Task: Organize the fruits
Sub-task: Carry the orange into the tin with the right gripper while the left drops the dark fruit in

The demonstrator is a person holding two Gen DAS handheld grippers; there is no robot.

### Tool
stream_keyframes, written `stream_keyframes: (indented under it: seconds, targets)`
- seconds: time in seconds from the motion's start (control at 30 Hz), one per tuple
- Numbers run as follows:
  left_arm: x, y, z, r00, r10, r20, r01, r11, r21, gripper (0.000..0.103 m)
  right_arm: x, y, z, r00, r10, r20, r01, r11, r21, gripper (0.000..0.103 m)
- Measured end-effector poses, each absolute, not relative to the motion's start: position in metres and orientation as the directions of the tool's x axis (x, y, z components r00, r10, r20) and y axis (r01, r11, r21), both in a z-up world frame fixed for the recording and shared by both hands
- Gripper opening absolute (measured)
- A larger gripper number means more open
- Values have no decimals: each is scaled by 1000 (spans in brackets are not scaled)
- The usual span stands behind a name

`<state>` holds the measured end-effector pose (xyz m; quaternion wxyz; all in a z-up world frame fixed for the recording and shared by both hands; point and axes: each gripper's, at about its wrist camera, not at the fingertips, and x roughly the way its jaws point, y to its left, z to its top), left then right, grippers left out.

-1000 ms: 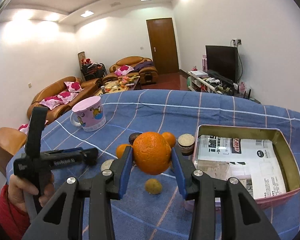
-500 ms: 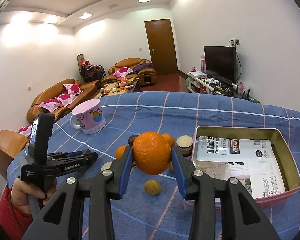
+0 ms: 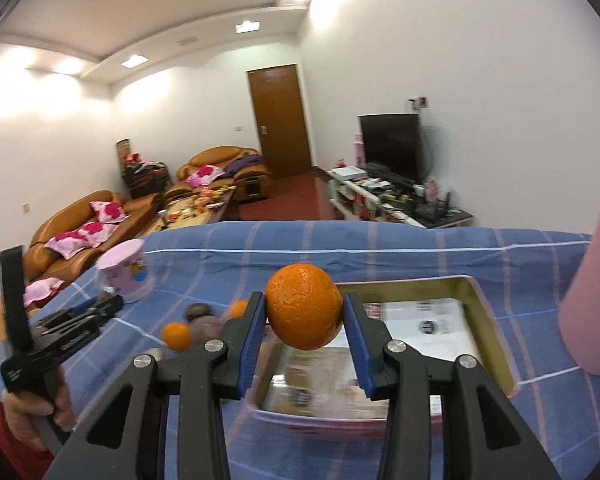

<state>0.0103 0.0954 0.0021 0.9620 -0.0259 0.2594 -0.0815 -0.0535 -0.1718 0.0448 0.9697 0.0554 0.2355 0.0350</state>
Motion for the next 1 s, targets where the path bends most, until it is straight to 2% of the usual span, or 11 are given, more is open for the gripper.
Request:
stream_keyframes:
  seconds: [0.23,0.43,0.57,0.7,1.0]
  targets:
    - [4,34,19,838,-270,-474,262,961,-83,37,-58,-217,41,887,5,-462,44,994,95,41]
    - [-1,-36,23,808,-327,-490,354,935,-41,37,-49,-243,23,856,18,-517,47,992,113,41]
    - [3,-78,16,780,-325,-534,375,927,-17,37,-37,-254,9,819,24,-573,53,992,118,41]
    - [3,-106,6,761,-306,-572,383,924,15,37,-36,-260,3,807,16,-591,49,994,95,42]
    - [10,-124,-8,738,-274,-617,392,918,62,37,-28,-263,-9,769,17,-639,56,994,93,42]
